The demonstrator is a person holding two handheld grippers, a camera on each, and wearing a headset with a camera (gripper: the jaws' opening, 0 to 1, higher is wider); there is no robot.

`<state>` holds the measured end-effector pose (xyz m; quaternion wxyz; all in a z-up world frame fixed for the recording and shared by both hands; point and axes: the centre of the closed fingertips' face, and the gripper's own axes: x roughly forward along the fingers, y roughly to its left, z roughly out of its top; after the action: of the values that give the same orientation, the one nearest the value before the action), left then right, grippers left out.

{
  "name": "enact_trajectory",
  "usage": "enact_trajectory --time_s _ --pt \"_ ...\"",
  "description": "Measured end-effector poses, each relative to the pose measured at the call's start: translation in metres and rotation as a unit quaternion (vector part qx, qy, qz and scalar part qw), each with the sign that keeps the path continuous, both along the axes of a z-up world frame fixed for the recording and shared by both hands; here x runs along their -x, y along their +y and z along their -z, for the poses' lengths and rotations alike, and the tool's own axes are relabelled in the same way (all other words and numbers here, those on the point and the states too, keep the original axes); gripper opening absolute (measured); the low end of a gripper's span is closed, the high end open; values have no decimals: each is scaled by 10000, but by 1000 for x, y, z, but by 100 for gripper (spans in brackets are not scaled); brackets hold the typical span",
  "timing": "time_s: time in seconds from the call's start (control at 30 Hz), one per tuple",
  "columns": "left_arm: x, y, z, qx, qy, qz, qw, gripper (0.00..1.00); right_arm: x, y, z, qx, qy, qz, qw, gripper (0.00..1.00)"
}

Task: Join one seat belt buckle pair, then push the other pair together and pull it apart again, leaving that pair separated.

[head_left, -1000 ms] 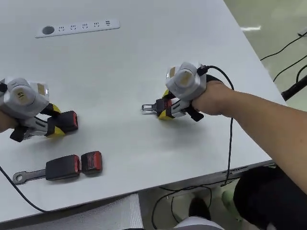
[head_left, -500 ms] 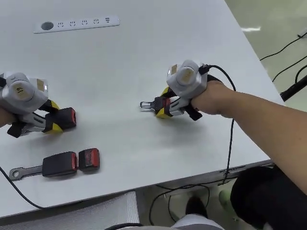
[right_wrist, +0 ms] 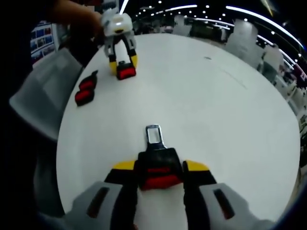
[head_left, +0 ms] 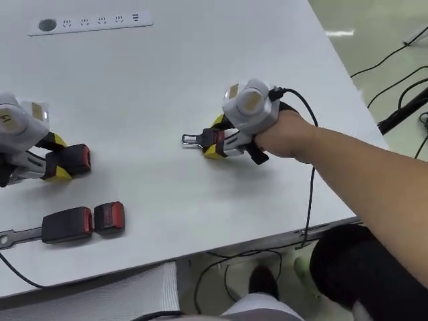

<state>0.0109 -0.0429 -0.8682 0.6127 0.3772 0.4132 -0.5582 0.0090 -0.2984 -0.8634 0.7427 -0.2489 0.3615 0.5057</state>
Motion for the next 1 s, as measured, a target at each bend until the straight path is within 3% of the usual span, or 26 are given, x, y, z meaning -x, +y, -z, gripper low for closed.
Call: enact_trajectory --time_s 0.47,1.0 --pt "-2 1 1 -79 11 86 9999 34 -5 13 0 34 -38 -62 10000 36" --pt "-1 0 0 -69 -2 87 9999 33 1 77 -2 -256 -73 -441 9987 36"
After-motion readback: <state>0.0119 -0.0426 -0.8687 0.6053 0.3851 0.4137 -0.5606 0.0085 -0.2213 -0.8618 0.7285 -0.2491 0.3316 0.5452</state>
